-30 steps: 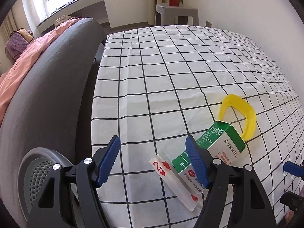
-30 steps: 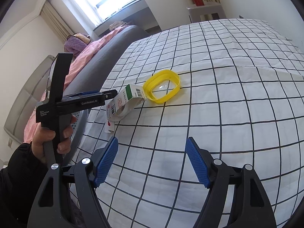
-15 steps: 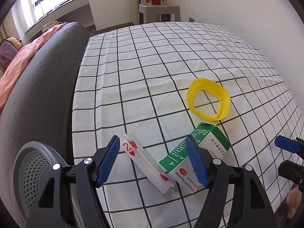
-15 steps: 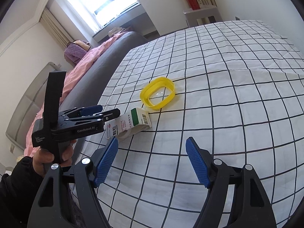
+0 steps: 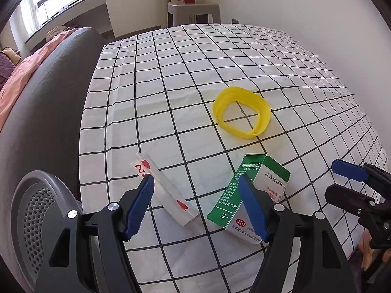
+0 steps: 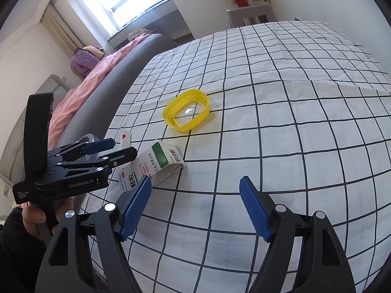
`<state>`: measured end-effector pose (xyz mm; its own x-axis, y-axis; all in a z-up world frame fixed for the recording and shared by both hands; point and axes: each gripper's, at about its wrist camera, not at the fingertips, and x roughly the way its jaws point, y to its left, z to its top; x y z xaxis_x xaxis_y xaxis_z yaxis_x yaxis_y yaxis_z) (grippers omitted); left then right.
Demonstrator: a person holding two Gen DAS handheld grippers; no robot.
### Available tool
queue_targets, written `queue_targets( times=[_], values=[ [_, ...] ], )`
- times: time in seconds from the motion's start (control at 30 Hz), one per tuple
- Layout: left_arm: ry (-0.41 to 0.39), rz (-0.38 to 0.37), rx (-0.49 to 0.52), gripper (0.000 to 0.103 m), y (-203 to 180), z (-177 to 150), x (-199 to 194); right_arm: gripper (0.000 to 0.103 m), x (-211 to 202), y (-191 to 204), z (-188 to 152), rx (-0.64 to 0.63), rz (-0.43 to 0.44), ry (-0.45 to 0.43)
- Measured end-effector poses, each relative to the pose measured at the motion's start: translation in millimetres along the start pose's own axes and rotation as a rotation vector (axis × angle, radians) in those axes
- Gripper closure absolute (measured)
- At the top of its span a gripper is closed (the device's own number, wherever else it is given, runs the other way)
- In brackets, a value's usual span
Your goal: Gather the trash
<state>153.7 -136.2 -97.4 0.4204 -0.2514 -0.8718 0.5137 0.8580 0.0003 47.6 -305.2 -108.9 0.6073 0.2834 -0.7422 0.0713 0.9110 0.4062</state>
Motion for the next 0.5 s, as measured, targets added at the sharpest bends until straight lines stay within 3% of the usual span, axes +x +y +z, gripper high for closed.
queue_targets(
  times=[0.5],
  values=[
    [0.016, -0.015, 0.026, 0.034, -0.8, -4.9, -1.3, 0.03, 7.8, -0.4, 2.3, -0.025, -0.087, 0.029]
  ],
)
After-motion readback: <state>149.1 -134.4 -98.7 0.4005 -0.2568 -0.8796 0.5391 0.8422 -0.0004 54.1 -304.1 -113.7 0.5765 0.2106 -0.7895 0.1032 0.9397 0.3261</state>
